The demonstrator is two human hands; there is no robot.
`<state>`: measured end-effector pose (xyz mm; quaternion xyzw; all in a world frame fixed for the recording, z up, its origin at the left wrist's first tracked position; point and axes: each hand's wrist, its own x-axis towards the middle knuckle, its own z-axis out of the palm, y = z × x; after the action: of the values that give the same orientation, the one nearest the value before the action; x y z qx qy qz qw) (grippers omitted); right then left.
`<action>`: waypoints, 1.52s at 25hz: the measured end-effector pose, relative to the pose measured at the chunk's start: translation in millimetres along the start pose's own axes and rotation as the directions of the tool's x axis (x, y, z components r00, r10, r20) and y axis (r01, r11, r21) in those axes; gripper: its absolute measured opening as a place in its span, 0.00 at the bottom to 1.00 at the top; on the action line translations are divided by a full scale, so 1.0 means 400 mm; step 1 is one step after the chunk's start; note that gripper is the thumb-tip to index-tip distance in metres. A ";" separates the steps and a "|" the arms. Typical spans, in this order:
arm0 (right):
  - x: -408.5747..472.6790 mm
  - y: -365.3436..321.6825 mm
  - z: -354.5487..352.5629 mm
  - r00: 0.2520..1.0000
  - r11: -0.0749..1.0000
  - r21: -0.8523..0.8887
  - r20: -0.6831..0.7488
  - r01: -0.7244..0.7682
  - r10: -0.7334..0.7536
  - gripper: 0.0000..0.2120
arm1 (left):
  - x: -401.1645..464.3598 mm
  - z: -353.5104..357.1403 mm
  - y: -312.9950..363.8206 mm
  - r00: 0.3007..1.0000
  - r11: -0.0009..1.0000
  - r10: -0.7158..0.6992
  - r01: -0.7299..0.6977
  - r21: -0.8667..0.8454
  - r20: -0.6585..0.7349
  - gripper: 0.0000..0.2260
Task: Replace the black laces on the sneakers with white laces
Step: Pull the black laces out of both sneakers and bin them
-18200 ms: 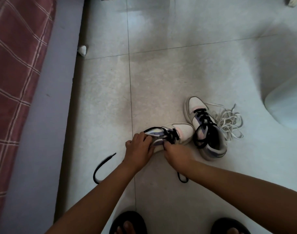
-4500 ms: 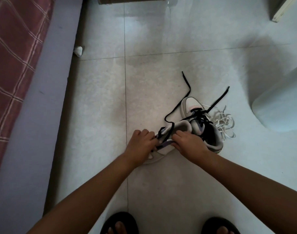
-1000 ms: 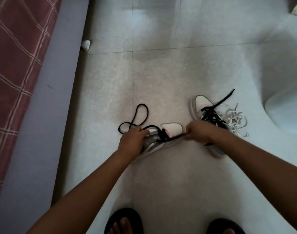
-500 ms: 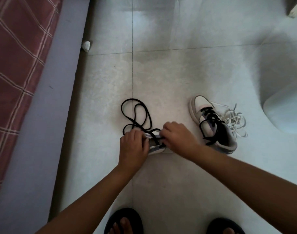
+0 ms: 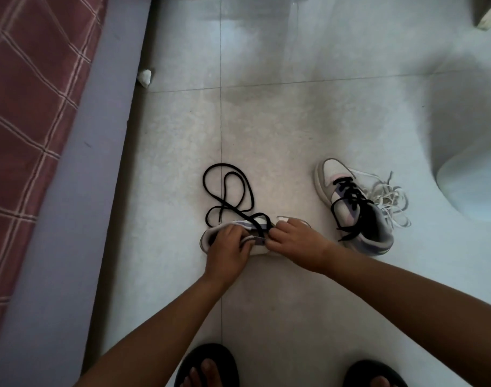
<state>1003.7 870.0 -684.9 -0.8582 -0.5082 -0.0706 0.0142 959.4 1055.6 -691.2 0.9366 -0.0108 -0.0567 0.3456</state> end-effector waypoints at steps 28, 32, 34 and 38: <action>0.048 -0.099 -0.029 0.944 0.974 -0.108 0.245 -0.200 0.221 0.12 | 0.012 -0.003 -0.014 0.996 0.997 0.078 -0.079 0.025 0.043 0.04; 0.013 -0.109 -0.051 0.921 0.994 -0.089 0.378 -0.063 0.092 0.06 | 0.017 -0.009 -0.021 0.997 0.998 0.056 -0.057 0.019 0.048 0.04; -0.044 -0.142 -0.039 0.816 0.962 -0.112 0.559 0.250 -0.147 0.04 | 0.024 -0.010 -0.021 0.998 0.998 0.044 -0.045 0.032 0.033 0.05; -0.019 -0.135 -0.049 0.814 0.980 -0.115 0.546 -0.164 0.200 0.11 | 0.022 -0.007 -0.019 0.997 0.999 0.049 -0.050 0.003 0.051 0.04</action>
<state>950.7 887.5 -669.2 -0.8864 -0.4034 0.1672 -0.1536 968.4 1062.6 -694.9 0.9350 -0.0429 -0.0720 0.3447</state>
